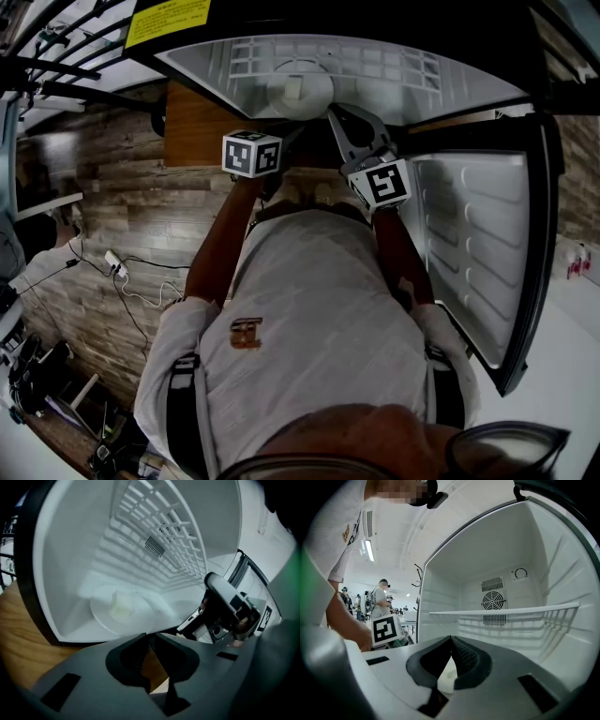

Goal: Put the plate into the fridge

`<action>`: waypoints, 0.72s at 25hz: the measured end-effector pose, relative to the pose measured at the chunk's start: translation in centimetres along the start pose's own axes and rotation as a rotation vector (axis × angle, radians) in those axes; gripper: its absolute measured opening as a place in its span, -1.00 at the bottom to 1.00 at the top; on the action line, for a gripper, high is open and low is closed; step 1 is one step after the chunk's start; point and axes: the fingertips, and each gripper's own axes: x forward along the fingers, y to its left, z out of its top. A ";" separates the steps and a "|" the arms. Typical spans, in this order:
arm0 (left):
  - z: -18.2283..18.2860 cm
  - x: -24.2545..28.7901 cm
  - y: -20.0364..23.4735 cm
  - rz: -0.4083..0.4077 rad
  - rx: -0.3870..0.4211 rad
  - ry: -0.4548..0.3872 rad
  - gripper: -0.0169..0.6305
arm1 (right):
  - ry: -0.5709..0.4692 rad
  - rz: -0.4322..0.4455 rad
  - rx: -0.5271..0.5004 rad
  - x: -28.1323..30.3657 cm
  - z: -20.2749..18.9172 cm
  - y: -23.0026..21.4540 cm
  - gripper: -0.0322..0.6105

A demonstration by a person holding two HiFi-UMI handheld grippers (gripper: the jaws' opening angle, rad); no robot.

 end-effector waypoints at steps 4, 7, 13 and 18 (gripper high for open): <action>2.2 -1.8 -1.2 0.001 0.068 -0.193 -0.81 | 0.002 0.014 0.001 0.2 -0.1 0.2 -0.80; 3.4 -3.0 -1.9 0.015 0.119 -0.293 -0.83 | 0.002 0.022 0.009 0.2 -0.2 0.5 -0.80; 5.9 -5.6 -3.4 0.056 0.248 -0.470 -0.86 | -0.020 0.057 0.015 0.3 0.6 1.3 -0.80; 7.7 -7.5 -5.5 0.073 0.373 -0.580 -0.88 | -0.052 0.086 0.016 -0.1 1.5 2.3 -0.80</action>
